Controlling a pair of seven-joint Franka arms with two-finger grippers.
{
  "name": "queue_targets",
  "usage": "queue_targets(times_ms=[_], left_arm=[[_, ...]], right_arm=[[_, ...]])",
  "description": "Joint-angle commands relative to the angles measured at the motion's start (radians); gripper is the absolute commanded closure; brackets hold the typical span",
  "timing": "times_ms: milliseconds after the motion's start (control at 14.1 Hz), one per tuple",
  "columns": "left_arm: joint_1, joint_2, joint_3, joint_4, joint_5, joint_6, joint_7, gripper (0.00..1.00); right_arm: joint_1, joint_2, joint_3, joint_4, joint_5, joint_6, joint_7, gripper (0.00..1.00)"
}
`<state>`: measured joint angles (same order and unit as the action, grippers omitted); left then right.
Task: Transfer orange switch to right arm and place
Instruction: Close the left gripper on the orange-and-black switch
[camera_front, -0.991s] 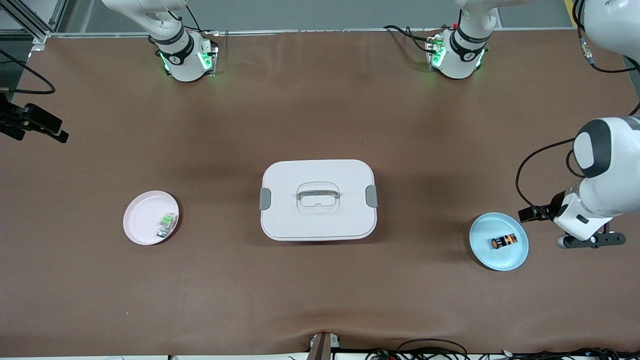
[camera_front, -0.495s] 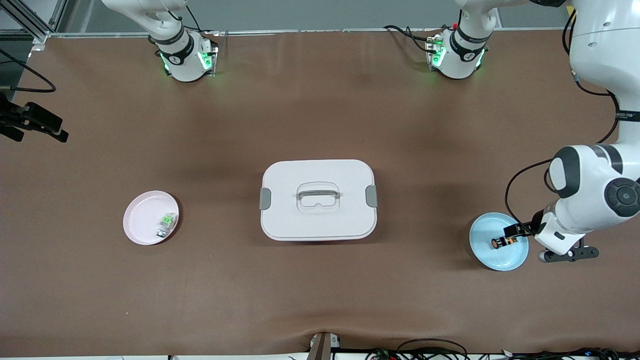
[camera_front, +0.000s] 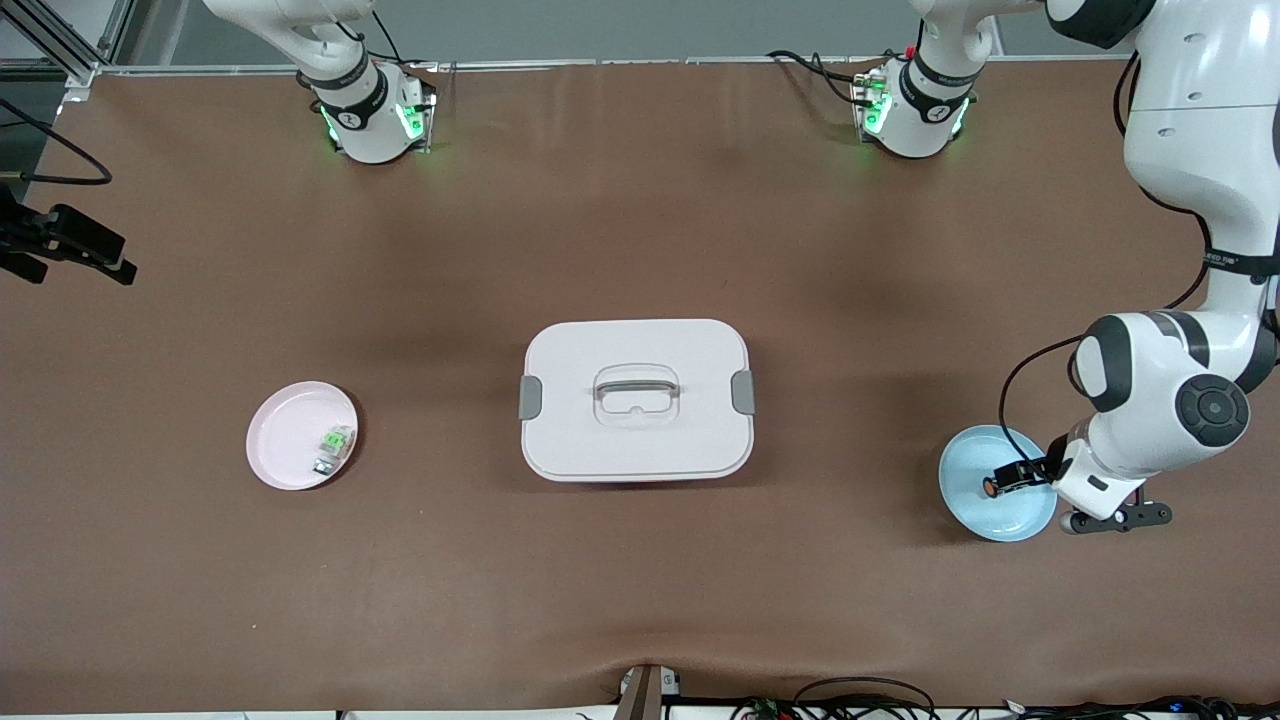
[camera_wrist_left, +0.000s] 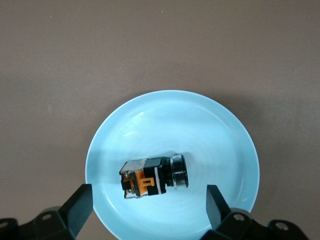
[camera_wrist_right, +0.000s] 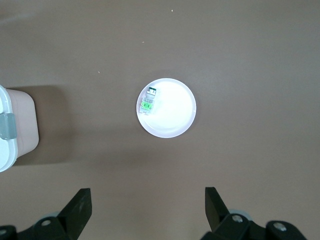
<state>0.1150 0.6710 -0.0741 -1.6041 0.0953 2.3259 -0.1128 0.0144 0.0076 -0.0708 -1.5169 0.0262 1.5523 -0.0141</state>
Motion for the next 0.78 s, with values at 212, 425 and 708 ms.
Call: queue_targets(times_ms=[212, 425, 708], left_arm=[[0.009, 0.045, -0.004, 0.004, 0.018, 0.070, -0.015, 0.00], [0.017, 0.070, -0.004, 0.004, 0.018, 0.104, -0.016, 0.00], [0.017, 0.078, -0.004, 0.000, 0.009, 0.105, -0.018, 0.00]], right_arm=[[-0.005, -0.006, 0.008, -0.003, -0.008, 0.003, -0.014, 0.00], [-0.007, -0.006, 0.006, -0.003, -0.008, 0.003, -0.014, 0.00], [-0.005, -0.006, 0.006, -0.003, -0.008, 0.003, -0.014, 0.00]])
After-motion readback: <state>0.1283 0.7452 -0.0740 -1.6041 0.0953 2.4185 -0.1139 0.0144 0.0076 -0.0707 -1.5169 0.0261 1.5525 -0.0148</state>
